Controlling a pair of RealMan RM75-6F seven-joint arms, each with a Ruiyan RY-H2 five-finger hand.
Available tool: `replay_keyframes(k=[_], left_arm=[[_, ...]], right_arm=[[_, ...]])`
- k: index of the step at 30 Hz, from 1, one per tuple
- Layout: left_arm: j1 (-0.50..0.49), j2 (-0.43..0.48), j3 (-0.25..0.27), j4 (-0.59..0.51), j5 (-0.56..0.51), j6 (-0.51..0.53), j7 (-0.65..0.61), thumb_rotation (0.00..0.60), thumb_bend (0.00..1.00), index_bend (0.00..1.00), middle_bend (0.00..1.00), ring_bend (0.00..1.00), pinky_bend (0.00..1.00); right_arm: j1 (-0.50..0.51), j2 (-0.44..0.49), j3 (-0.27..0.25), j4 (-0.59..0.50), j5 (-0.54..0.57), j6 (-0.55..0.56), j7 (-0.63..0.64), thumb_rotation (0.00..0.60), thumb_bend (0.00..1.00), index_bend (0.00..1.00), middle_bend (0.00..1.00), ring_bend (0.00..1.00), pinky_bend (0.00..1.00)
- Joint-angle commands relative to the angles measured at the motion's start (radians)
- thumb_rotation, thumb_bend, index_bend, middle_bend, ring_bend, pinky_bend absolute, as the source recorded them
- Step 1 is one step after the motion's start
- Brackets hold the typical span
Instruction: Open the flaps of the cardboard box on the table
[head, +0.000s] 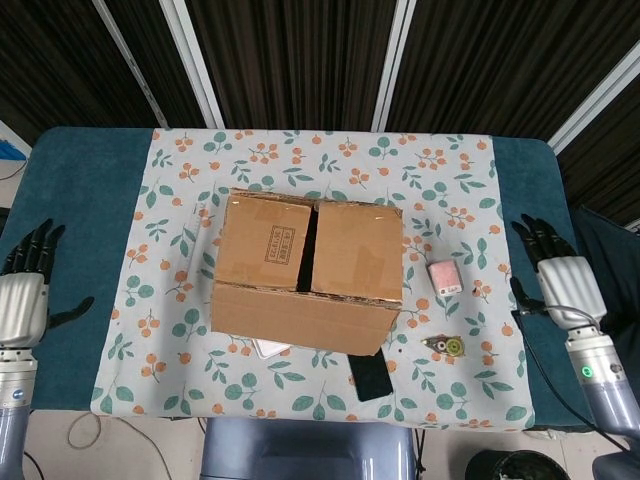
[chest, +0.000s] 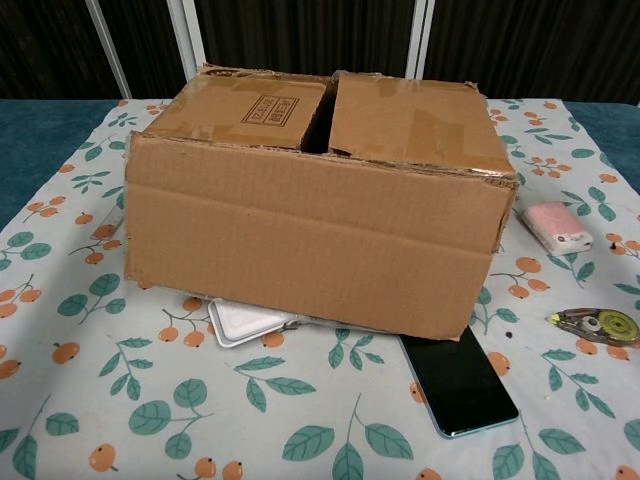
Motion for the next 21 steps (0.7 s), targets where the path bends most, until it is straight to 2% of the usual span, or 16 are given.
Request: replay_keyframes(k=[1,4,8,15,21], left_arm=[[0.037,-0.016,-0.010,0.043,0.018,0.003,-0.050,0.600,0.10,0.01,0.00,0.02,0.14],[0.052,-0.023,-0.030,0.056,0.036,-0.001,-0.092,0.600,0.10,0.01,0.00,0.02,0.14],[0.068,-0.034,-0.046,0.087,0.044,-0.014,-0.084,0.600,0.10,0.01,0.00,0.02,0.14],[0.086,-0.036,-0.082,0.095,0.045,-0.039,-0.099,0.600,0.10,0.01,0.00,0.02,0.14],[0.097,-0.030,-0.101,0.091,0.045,-0.069,-0.106,0.600,0.10,0.01,0.00,0.02,0.14]], right_arm=[[0.127,0.053,0.053,-0.038,-0.065,-0.107,-0.028,0.600,1.00,0.08,0.04,0.08,0.22],[0.258,0.073,0.090,-0.045,-0.103,-0.230,-0.063,0.600,1.00,0.17,0.07,0.09,0.22],[0.380,0.049,0.111,-0.018,-0.133,-0.328,-0.098,0.600,1.00,0.26,0.19,0.18,0.24],[0.549,-0.032,0.108,0.072,-0.174,-0.456,-0.102,0.600,1.00,0.38,0.31,0.31,0.30],[0.671,-0.119,0.084,0.152,-0.212,-0.532,-0.077,0.600,1.00,0.41,0.34,0.34,0.30]])
